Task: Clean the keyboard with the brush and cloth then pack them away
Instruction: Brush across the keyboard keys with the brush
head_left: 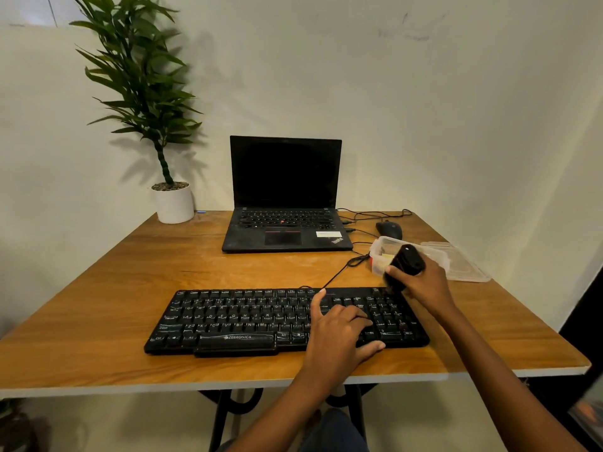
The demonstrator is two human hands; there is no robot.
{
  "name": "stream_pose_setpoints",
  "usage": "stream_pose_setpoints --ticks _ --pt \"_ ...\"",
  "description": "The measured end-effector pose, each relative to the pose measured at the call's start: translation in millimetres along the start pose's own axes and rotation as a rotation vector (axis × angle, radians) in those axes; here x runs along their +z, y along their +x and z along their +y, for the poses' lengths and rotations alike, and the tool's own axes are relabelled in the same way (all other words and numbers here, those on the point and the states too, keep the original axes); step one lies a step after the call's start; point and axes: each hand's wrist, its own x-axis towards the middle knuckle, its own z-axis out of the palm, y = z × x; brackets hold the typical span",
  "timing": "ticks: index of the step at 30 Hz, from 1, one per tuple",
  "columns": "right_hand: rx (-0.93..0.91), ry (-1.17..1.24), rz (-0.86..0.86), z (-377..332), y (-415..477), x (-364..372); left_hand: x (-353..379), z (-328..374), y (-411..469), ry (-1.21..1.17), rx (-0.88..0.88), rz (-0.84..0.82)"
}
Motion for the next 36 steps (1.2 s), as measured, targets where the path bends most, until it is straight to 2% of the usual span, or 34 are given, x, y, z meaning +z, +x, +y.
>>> stream_pose_setpoints --ticks 2,4,7,10,13,17,19,21,24,29,36 --pt "0.015 0.086 0.092 3.0 -2.5 -0.5 0.0 0.4 -0.9 -0.005 -0.004 0.003" --pt "0.074 0.153 0.113 6.8 -4.9 -2.2 0.2 1.0 -2.1 -0.009 -0.002 -0.003" --pt "0.097 0.023 0.078 11.7 -4.2 -6.1 0.5 1.4 -1.8 -0.007 0.003 -0.004" --pt "0.067 0.019 0.201 6.1 -1.6 -9.4 0.1 0.7 0.1 -0.007 -0.003 0.003" --pt "0.063 0.052 0.251 -1.5 -1.2 -8.7 0.1 0.3 -0.9 -0.008 0.002 0.003" --pt "0.066 -0.059 0.164 -0.2 -1.5 0.2 0.3 0.8 -1.4 -0.006 0.003 -0.002" --pt "0.126 -0.171 0.095 0.2 -0.6 1.9 0.4 0.9 -1.1 -0.008 0.005 0.002" --pt "0.196 -0.224 0.130 -4.4 2.7 -2.6 0.7 1.1 -0.6 -0.006 0.007 0.010" --pt "0.199 -0.141 0.208 -6.5 2.2 -7.5 1.4 0.9 -1.6 -0.013 0.012 0.017" --pt "0.241 0.015 0.106 2.1 -13.5 -11.6 0.5 0.3 -1.4 -0.008 0.009 0.013" --pt "0.288 0.082 -0.003 -1.0 -53.7 -41.1 0.8 0.7 -1.8 -0.001 0.013 0.000"
